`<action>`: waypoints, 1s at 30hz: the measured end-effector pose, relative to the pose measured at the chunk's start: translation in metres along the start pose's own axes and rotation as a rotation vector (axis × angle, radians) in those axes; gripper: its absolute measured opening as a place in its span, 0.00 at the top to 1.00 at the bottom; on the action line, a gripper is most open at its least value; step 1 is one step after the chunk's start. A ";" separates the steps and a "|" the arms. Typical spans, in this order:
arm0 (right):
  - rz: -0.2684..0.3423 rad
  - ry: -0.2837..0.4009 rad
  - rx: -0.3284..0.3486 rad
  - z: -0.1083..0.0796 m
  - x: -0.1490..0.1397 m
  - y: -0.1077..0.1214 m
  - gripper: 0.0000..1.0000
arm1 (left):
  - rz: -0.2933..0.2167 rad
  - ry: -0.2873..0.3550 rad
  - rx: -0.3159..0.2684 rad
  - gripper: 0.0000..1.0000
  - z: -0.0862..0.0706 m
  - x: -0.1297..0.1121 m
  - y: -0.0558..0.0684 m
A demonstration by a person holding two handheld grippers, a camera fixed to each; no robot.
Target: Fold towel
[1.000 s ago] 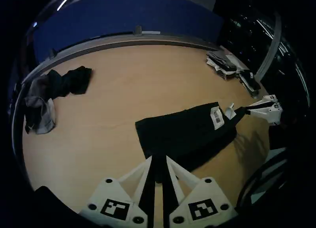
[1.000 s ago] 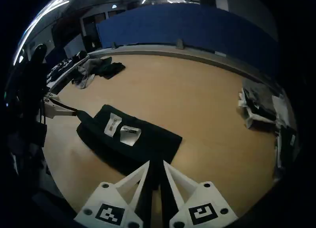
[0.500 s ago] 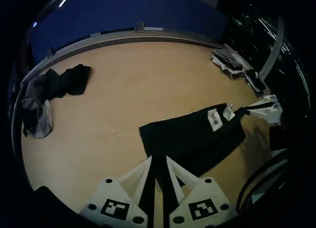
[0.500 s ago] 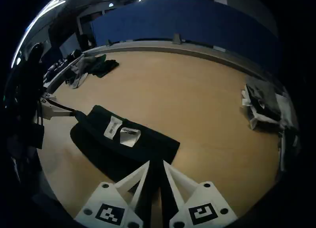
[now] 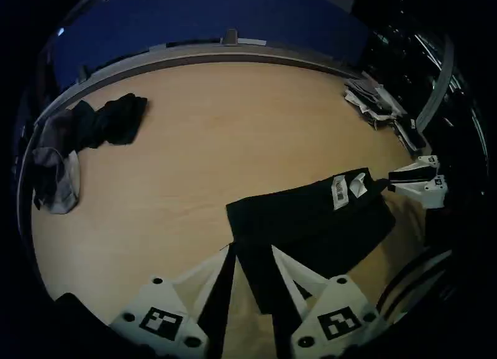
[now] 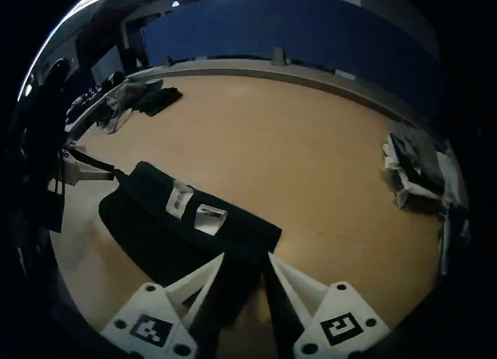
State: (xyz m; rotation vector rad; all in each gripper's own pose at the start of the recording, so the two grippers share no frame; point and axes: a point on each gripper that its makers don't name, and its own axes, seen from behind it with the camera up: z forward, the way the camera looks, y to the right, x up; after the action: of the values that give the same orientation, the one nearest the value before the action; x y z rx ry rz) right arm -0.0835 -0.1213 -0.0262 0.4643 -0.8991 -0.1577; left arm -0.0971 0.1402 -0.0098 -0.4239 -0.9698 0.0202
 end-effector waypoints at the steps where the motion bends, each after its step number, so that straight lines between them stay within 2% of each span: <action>1: -0.003 0.000 -0.007 0.001 0.000 0.002 0.60 | -0.001 0.002 0.003 0.59 0.000 0.001 -0.001; 2: -0.006 0.000 -0.013 0.001 0.000 0.003 0.59 | -0.002 0.005 0.005 0.54 0.000 0.002 -0.002; 6: -0.014 0.004 -0.041 0.003 0.001 0.010 0.53 | 0.004 0.009 0.019 0.50 0.001 0.004 -0.008; 10: -0.018 0.014 -0.063 0.004 0.004 0.016 0.40 | 0.011 0.011 0.034 0.40 0.002 0.005 -0.013; 12: -0.020 0.017 -0.073 0.004 0.006 0.018 0.34 | 0.011 0.012 0.038 0.39 0.002 0.005 -0.014; 14: -0.022 0.025 -0.079 0.003 0.008 0.019 0.24 | 0.008 0.015 0.040 0.33 0.000 0.007 -0.014; 17: -0.023 0.037 -0.080 0.001 0.010 0.019 0.03 | 0.002 0.019 0.034 0.12 -0.003 0.008 -0.012; 18: -0.023 0.040 -0.081 0.001 0.011 0.018 0.00 | 0.001 0.021 0.033 0.05 -0.003 0.008 -0.012; 30: -0.024 0.047 -0.074 -0.008 0.007 0.015 0.00 | 0.001 0.039 0.038 0.04 -0.015 0.005 -0.010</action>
State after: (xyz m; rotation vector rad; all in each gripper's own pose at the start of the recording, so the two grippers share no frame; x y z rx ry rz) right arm -0.0734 -0.1075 -0.0183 0.4082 -0.8392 -0.2008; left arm -0.0840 0.1263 -0.0099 -0.3884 -0.9293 0.0309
